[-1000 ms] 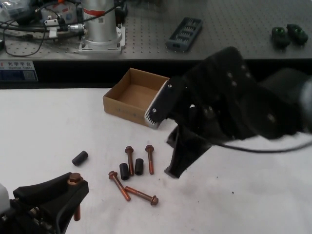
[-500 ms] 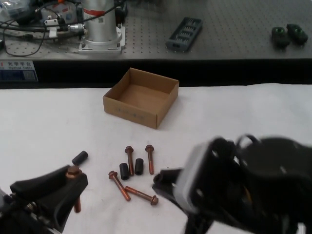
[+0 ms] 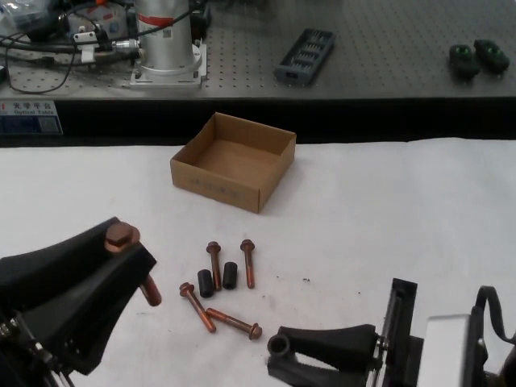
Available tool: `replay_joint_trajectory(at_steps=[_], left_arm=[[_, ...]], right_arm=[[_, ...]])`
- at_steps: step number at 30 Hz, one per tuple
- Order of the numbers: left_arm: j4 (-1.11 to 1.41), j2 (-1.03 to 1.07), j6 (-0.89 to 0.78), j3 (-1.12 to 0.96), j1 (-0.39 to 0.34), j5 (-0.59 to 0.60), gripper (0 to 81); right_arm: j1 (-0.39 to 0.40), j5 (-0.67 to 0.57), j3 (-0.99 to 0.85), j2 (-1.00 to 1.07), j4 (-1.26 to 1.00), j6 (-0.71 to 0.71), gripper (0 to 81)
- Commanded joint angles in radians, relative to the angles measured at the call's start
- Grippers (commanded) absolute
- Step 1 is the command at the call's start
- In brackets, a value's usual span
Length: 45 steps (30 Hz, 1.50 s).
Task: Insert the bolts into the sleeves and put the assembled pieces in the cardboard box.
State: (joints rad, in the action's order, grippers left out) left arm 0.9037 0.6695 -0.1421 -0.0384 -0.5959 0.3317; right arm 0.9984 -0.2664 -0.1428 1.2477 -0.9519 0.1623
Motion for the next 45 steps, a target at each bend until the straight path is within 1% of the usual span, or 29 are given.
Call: replay_joint_trajectory(at_steps=[1, 3, 6, 8, 14, 20, 23, 33, 45], left_arm=[[0.055, 0.021, -0.017, -0.005, 0.002, 0.05, 0.6], [0.069, 0.048, -0.017, -0.005, 0.002, 0.082, 0.6], [0.104, 0.089, -0.017, -0.005, 0.002, 0.128, 0.6], [0.144, 0.12, -0.017, -0.005, 0.002, 0.135, 0.6], [0.173, 0.207, -0.017, -0.005, 0.002, 0.203, 0.6], [0.178, 0.297, -0.017, -0.005, 0.002, 0.208, 0.6], [0.226, 0.335, -0.03, -0.005, 0.002, 0.232, 0.6], [0.378, 0.404, -0.13, -0.005, 0.002, 0.233, 0.6], [0.406, 0.428, -0.174, -0.005, 0.002, 0.233, 0.6]], right_arm=[[0.002, -0.081, -0.01, 0.008, -0.051, -0.021, 6.0], [0.002, -0.097, -0.016, 0.029, -0.051, -0.021, 6.0], [0.002, -0.166, -0.037, 0.077, -0.058, -0.021, 6.0], [0.002, -0.199, -0.058, 0.121, -0.059, -0.021, 6.0], [0.002, -0.2, -0.1, 0.236, -0.107, -0.021, 6.0], [0.002, -0.206, -0.107, 0.295, -0.229, -0.058, 6.0], [0.002, -0.209, -0.107, 0.295, -0.249, -0.076, 6.0], [0.002, -0.216, -0.107, 0.295, -0.252, -0.099, 6.0], [0.002, -0.216, -0.107, 0.295, -0.295, -0.124, 6.0]])
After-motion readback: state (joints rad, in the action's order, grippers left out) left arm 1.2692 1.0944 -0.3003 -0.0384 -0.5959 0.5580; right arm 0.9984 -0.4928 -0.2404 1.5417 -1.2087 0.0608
